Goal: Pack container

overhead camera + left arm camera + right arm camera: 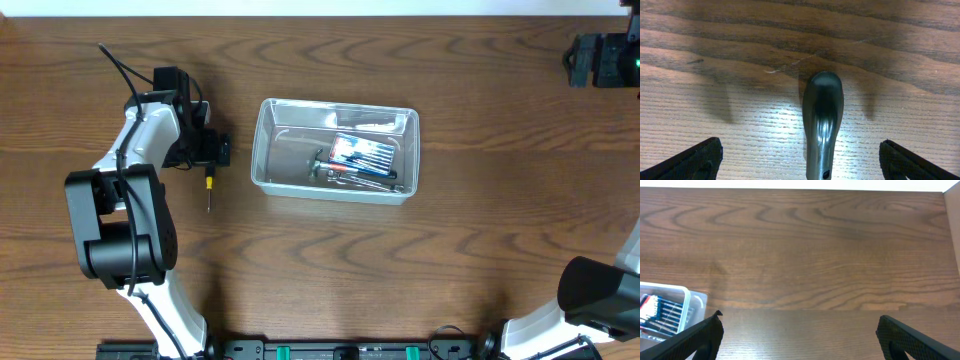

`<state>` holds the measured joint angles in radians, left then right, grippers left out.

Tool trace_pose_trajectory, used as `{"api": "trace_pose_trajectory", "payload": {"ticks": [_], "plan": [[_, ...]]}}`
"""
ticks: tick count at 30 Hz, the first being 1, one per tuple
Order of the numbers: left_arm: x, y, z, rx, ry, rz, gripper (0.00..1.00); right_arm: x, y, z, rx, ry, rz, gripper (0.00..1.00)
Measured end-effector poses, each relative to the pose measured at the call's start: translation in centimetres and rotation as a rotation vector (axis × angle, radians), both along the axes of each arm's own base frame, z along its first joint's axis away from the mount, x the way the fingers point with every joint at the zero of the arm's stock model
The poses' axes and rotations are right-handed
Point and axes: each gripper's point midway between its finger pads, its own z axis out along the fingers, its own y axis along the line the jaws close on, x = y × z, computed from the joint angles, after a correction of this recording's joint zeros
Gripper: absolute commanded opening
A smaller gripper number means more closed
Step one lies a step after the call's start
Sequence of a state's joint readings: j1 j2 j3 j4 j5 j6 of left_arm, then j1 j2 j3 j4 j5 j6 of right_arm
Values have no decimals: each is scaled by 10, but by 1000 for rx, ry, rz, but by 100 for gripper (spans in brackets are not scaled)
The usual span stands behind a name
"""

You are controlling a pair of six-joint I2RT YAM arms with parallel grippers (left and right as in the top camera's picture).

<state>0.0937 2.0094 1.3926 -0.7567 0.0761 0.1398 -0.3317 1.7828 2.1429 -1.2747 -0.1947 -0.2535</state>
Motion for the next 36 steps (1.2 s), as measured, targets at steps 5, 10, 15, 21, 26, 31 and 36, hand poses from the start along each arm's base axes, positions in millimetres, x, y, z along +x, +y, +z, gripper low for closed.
{"api": "trace_pose_trajectory", "payload": {"ticks": [5,10,15,21,26,31,36], "plan": [[3,0,0,1,-11,0,98,0,0,0,0,0,0,99],[4,0,-1,2,-18,0,98,0,0,0,0,0,0,99],[-3,0,-16,-3,30,2,98,0,0,0,0,0,0,99],[-6,0,-19,-1,48,5,98,0,0,0,0,0,0,99],[-8,0,-19,-2,57,5,95,0,0,0,0,0,0,99],[-14,0,-19,-2,80,8,79,0,0,0,0,0,0,99],[-17,0,-19,-1,93,18,67,0,0,0,0,0,0,99]]}}
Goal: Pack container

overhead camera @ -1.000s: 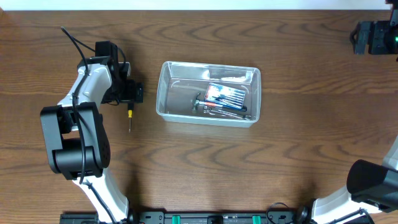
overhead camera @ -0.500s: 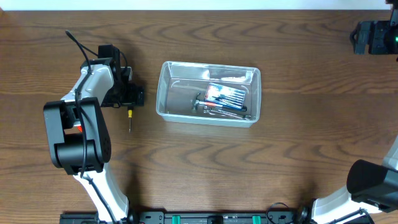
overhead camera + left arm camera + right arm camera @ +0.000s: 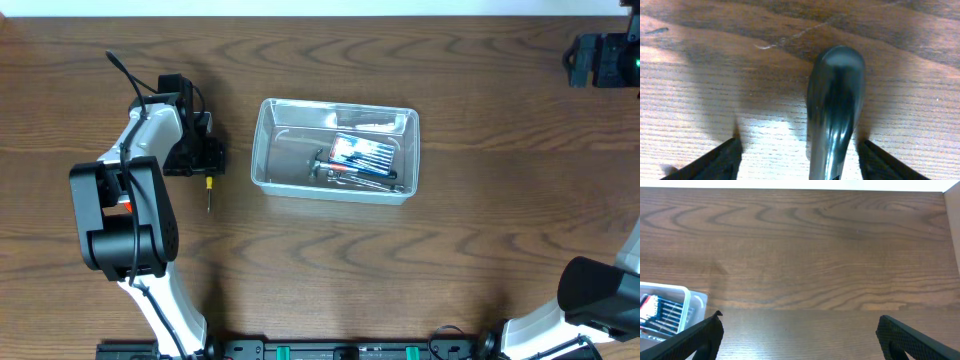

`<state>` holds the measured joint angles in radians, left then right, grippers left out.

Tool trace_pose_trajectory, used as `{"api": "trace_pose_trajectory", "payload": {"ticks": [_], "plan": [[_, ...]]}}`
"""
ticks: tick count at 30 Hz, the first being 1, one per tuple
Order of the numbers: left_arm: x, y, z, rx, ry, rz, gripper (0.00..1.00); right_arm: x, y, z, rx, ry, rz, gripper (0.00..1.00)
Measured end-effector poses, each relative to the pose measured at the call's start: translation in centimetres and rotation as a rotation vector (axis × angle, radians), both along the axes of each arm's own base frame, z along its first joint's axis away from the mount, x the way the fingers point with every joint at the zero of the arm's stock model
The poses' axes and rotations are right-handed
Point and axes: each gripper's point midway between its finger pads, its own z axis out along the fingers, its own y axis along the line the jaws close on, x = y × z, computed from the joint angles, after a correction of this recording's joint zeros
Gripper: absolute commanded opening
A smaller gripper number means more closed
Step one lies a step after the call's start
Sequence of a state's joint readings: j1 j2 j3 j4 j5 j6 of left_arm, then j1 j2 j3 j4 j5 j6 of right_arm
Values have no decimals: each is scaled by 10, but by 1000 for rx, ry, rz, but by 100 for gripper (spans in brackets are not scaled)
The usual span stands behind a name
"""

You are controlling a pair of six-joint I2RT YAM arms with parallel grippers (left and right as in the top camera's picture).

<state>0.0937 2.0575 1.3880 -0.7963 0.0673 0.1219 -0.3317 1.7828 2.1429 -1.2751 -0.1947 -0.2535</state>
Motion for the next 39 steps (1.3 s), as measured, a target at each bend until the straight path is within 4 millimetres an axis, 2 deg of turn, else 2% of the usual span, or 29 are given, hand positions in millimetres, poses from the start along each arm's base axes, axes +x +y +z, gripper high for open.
{"api": "trace_pose_trajectory", "payload": {"ticks": [8,12,13,15,21,28,33,36,38,39], "plan": [[0,0,0,-1,1,28,39,0,0,0,0,0,0,99],[0,0,0,-1,1,28,32,0,0,0,0,0,0,99],[0,0,0,-1,1,29,22,0,0,0,0,0,0,99],[0,0,0,-2,0,36,12,0,0,0,0,0,0,99],[1,-1,0,-5,-4,36,6,0,0,0,0,0,0,99],[1,-1,0,-6,-3,45,6,0,0,0,0,1,0,99],[-12,-3,6,-14,58,79,6,0,0,0,0,1,0,99],[-17,-6,25,-15,95,80,6,0,0,0,0,0,-1,99],[-8,-11,52,-13,51,64,6,0,0,0,5,-1,-7,99],[0,-16,73,-10,-5,45,6,0,-1,0,9,-2,-13,99]]}}
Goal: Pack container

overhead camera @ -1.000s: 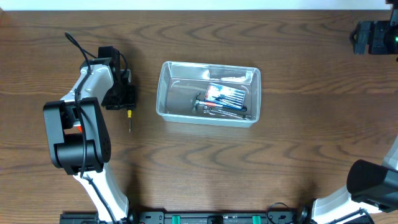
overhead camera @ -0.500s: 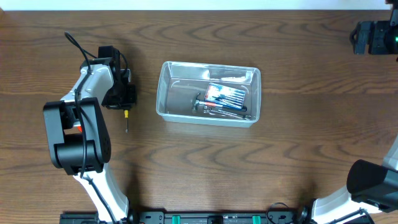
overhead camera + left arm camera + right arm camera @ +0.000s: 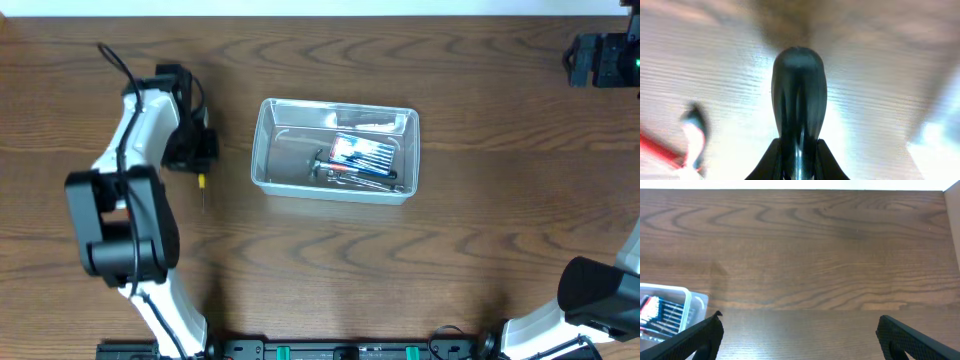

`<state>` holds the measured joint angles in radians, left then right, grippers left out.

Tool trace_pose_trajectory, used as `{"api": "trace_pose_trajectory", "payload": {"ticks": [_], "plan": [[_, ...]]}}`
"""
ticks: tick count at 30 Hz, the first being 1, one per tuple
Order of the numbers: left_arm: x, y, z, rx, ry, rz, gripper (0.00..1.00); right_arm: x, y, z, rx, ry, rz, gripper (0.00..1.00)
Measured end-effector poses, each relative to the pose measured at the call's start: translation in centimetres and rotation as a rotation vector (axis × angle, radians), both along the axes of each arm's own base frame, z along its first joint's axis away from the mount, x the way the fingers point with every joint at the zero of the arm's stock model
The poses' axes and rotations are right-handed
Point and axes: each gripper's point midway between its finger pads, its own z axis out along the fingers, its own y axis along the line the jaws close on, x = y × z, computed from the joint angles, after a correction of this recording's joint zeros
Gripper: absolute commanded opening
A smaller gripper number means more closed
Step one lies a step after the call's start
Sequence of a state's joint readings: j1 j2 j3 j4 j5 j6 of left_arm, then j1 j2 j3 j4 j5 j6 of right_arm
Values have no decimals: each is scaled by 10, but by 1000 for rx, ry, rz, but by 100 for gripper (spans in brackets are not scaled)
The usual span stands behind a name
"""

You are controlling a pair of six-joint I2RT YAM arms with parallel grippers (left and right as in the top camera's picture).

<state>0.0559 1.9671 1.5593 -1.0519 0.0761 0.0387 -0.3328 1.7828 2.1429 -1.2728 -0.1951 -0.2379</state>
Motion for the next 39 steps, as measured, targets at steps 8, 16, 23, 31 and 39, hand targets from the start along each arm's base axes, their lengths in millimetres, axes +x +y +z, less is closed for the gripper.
{"api": "trace_pose_trajectory", "payload": {"ticks": [8,16,23,31,39], "plan": [[23,-94,188,15,-574,-390,6,-6,-19,0,22,0,-73,99],[-19,-224,173,-43,-569,-1021,6,-7,-22,0,30,1,-89,99],[-23,-269,86,-67,-372,-1288,6,-7,-21,0,32,0,-88,99],[-16,-262,10,-77,-185,-1309,12,-6,-20,0,36,-1,-84,99],[-22,-258,-21,-86,-91,-1313,31,-6,-20,0,36,-2,-84,99]]}}
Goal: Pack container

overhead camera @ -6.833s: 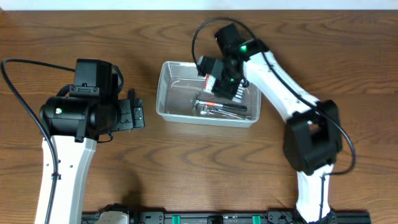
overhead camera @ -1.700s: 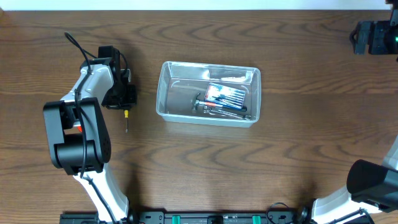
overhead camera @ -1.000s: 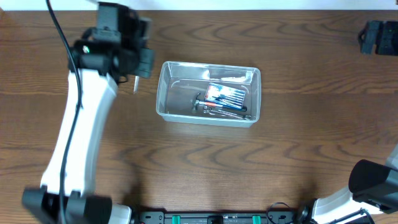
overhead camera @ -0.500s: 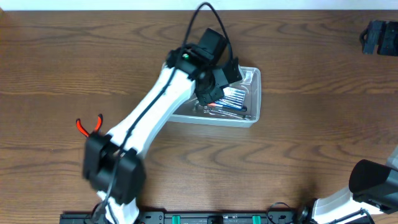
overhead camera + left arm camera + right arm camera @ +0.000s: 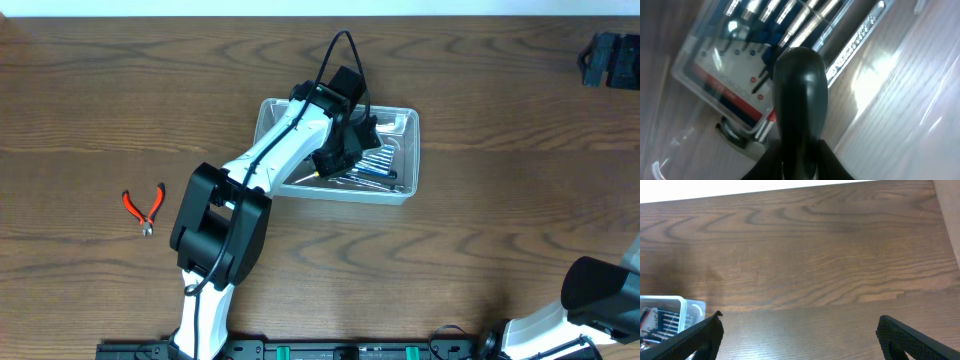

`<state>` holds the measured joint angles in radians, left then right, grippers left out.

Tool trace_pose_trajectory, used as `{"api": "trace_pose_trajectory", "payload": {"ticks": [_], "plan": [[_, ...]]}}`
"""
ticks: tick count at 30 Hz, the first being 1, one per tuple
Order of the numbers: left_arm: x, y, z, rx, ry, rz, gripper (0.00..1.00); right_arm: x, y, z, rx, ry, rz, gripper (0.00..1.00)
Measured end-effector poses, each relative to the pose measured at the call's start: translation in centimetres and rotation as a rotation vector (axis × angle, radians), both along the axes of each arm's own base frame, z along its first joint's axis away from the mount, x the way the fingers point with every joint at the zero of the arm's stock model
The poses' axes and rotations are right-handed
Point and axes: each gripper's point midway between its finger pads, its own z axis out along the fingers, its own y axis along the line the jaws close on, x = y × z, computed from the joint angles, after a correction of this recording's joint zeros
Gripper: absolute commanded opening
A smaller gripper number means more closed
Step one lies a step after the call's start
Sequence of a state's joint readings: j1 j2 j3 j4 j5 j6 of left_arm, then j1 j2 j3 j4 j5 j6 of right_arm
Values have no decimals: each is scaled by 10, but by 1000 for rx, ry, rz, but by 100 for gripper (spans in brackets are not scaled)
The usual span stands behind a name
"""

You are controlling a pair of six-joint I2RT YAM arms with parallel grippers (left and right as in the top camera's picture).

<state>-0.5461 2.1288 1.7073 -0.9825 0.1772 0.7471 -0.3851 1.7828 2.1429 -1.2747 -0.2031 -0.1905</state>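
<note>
A clear plastic container sits mid-table, holding a blue-and-red bit set and a metal tool. My left gripper hangs over the container's middle, shut on a screwdriver with a dark handle; its yellow collar pokes out below the gripper. In the left wrist view the left gripper clamps the handle above the bit set. My right gripper is at the far right corner; the right gripper stands open over bare wood.
Red-handled pliers lie on the table at the left. The left arm stretches from the front left across the container's left wall. A corner of the container shows in the right wrist view.
My left gripper, still shut on the screwdriver, has moved from the table left of the container to over the container's middle. The red pliers have come into view. The right wrist view has shifted slightly.
The screwdriver lay on the table left of the container with my left gripper open around its handle. The jaws then stood closer around it, then were shut on it with the arm shifted. Now the screwdriver hangs over the container. The right gripper stayed open at the far right.
</note>
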Motion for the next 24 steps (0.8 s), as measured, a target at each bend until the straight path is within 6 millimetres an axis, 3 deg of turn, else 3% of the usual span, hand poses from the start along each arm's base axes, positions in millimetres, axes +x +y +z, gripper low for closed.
{"api": "trace_pose_trajectory", "payload": {"ticks": [6,11,14,15,16,17,18,21,24], "plan": [[-3,2,-1,9,12,-9,50,0,0,0,0,0,0,99],[0,11,0,54,-5,21,52,0,0,0,0,0,0,99],[9,23,13,83,-58,71,54,0,0,0,0,0,0,99],[14,29,23,90,-92,100,75,0,0,0,0,0,0,99],[19,35,35,90,-125,124,91,0,0,0,0,0,0,99],[25,44,54,85,-175,175,96,0,0,0,0,0,0,99],[31,55,75,74,-225,232,100,0,0,0,0,0,0,99],[45,102,153,4,-398,466,99,0,0,0,1,0,1,99],[37,180,228,-69,-540,786,99,0,0,0,2,-1,2,99]]}}
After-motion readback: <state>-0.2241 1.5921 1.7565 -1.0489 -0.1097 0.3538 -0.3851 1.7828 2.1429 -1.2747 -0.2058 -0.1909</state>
